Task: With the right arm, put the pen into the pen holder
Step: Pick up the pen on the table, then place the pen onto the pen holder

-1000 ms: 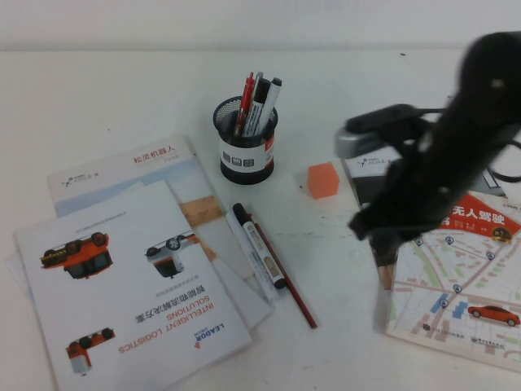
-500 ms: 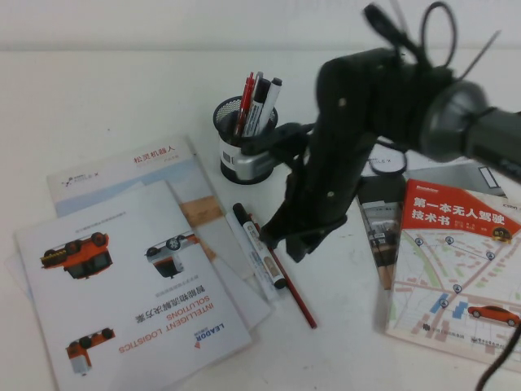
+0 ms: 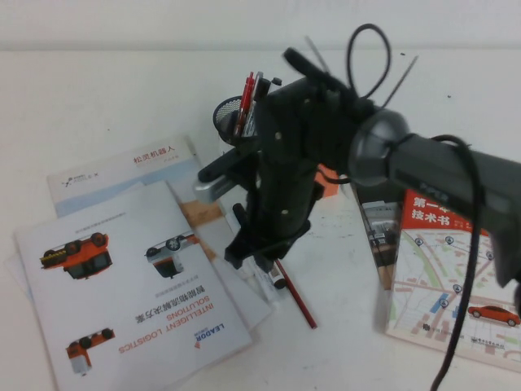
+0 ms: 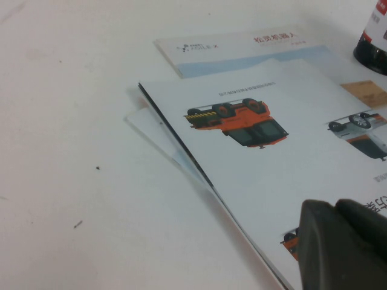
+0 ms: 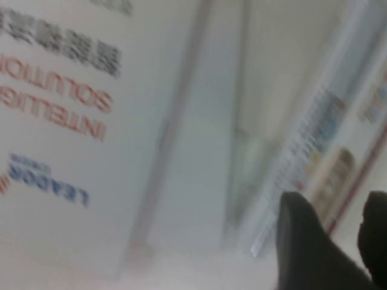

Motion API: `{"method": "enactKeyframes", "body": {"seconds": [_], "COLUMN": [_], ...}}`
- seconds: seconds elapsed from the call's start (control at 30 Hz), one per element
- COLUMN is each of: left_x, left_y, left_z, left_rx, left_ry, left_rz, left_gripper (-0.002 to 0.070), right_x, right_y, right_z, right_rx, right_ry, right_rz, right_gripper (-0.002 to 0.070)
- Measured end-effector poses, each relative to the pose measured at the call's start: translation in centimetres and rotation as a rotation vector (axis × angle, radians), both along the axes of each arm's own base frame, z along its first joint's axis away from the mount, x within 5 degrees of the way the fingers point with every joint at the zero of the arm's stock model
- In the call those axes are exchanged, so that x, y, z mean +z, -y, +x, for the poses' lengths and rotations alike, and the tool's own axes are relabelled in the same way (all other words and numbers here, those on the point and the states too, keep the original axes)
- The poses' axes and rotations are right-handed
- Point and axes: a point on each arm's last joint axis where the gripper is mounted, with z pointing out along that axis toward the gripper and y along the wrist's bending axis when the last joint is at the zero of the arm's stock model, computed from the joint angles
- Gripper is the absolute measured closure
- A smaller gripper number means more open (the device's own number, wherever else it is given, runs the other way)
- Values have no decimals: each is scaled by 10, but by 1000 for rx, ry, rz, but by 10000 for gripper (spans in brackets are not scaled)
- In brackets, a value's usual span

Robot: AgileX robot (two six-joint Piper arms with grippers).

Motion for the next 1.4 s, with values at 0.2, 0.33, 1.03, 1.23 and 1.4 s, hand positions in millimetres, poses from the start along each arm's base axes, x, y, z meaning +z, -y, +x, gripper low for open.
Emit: {"method": "enactKeyframes", "body": {"seconds": [0.2, 0.33, 1.03, 1.23, 1.4], "left_x": [0, 0, 0, 0, 0], "left_y": [0, 0, 0, 0, 0], "left_z": [0, 0, 0, 0, 0], "left_rx": [0, 0, 0, 0, 0], "left_ry": [0, 0, 0, 0, 0], "left_rz": [0, 0, 0, 0, 0], "left_gripper": [678, 677, 678, 677, 678], "right_x": [-3, -15, -30, 12, 61], "right_y": [-21, -29, -20, -14, -7], "right_z": [7, 15, 31, 33, 26], "right_rx": [19, 17, -68, -112, -134], "right_ry": [38, 40, 11, 73, 230], "right_rz": [19, 16, 11, 171, 345], "right_gripper": [452, 448, 559, 559, 559]}}
